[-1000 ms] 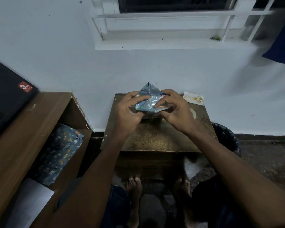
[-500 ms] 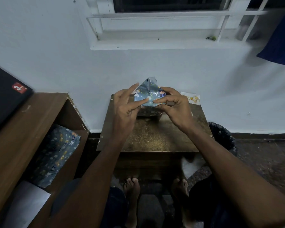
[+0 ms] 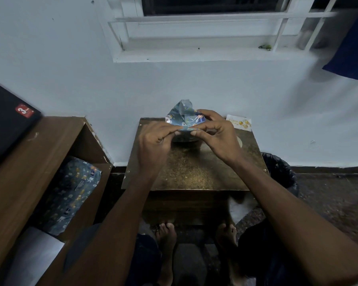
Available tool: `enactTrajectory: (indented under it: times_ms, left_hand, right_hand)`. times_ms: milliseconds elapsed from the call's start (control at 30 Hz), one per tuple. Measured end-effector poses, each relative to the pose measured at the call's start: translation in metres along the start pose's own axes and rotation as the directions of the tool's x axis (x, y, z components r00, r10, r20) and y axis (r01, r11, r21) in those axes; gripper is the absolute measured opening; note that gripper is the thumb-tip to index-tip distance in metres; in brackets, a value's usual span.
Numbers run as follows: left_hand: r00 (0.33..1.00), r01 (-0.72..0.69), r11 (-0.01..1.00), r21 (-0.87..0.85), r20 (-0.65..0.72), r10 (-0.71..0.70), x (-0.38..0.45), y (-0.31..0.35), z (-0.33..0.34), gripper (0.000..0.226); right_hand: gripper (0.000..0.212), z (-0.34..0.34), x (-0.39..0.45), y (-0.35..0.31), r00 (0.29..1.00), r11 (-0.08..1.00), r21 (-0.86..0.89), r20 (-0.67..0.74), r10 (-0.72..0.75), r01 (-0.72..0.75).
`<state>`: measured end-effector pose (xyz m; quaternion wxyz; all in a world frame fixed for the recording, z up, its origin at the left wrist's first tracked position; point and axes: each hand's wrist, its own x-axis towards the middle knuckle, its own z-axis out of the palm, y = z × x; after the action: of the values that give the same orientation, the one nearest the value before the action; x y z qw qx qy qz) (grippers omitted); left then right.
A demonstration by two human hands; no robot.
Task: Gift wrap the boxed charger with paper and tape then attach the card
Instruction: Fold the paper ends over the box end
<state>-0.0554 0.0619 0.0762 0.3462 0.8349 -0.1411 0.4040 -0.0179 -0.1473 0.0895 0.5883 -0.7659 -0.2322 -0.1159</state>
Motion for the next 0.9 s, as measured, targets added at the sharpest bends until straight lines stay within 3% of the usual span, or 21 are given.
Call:
enactTrajectory:
  times_ms: [67, 233, 333, 433, 567, 700, 800, 900]
  left_hand:
    - [1.0, 0.026, 1.0, -0.009, -0.013, -0.026, 0.003, 0.001, 0.001, 0.012]
    - [0.967, 0.255, 0.954, -0.155, 0.012, -0.256, 0.002, 0.003, 0.002, 0.011]
    - [0.942, 0.32, 0.912, -0.255, -0.02, -0.336, 0.006, 0.007, 0.001, 0.037]
    - [0.952, 0.296, 0.927, -0.229, -0.01, -0.307, 0.011, 0.0, -0.001, 0.043]
    - [0.957, 0.266, 0.938, -0.221, 0.18, -0.229, 0.01, -0.006, -0.002, 0.029]
    - [0.977, 0.204, 0.945, -0.255, 0.12, -0.178, 0.01, -0.008, -0.002, 0.028]
    - [0.98, 0.19, 0.944, -0.269, 0.106, -0.167, 0.009, -0.008, -0.002, 0.03]
    - [0.984, 0.171, 0.94, -0.295, 0.091, -0.151, 0.011, -0.008, -0.004, 0.03]
  right_hand:
    - [0.009, -0.001, 0.001, 0.001, 1.0, 1.0, -0.023, -0.002, 0.02, -0.021]
    - [0.011, 0.0, 0.0, 0.001, 0.999, 0.998, -0.06, 0.008, 0.037, -0.036]
    - [0.011, -0.001, 0.0, 0.001, 0.999, 0.997, -0.07, 0.032, 0.023, -0.02]
    - [0.01, 0.0, 0.001, 0.001, 0.997, 0.998, -0.069, 0.081, 0.006, 0.0]
    - [0.012, 0.001, 0.001, 0.001, 0.988, 0.997, -0.063, 0.148, -0.038, 0.048]
    - [0.023, 0.002, 0.001, 0.001, 0.983, 0.994, -0.088, 0.175, -0.051, 0.067]
    - [0.029, 0.006, 0.001, -0.001, 0.975, 0.958, -0.214, 0.152, -0.16, 0.191]
    - [0.034, 0.007, -0.003, -0.006, 0.932, 0.849, -0.386, 0.188, -0.31, 0.361]
